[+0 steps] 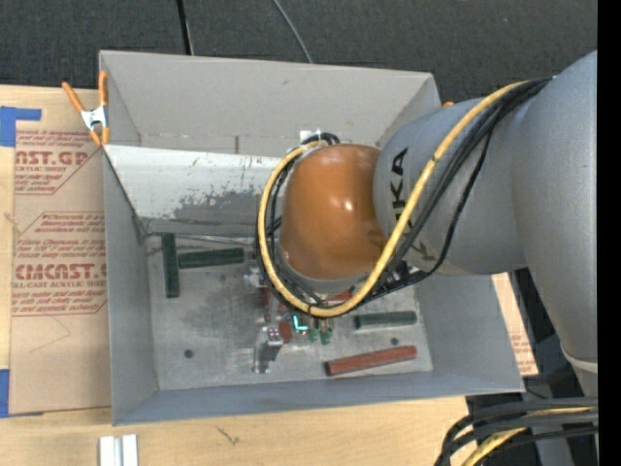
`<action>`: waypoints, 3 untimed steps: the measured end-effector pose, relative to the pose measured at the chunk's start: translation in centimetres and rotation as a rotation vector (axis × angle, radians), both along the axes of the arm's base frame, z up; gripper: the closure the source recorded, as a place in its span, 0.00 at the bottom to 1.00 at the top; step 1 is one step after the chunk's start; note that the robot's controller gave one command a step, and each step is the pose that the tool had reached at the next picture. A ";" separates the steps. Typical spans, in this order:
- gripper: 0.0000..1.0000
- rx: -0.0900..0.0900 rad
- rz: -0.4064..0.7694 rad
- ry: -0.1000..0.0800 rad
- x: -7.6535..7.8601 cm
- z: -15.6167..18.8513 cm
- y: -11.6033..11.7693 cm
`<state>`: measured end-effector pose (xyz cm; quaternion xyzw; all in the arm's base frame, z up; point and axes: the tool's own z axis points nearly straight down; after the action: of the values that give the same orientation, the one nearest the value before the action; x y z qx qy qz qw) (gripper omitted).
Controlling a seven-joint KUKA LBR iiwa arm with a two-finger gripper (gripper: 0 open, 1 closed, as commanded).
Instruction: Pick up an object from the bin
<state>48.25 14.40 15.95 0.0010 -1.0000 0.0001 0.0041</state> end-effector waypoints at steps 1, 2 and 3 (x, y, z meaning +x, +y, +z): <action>0.00 0.001 -0.002 -0.007 0.2 0.4 -0.1; 0.00 0.000 0.034 -0.009 2.5 -5.8 -8.1; 0.00 0.002 -0.055 -0.010 1.9 -0.7 -7.9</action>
Offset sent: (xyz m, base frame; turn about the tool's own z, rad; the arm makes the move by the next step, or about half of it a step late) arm 0.0245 -0.0814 -0.0577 -0.0334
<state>50.13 6.49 15.28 -0.0263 -0.9997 -0.0008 -0.0011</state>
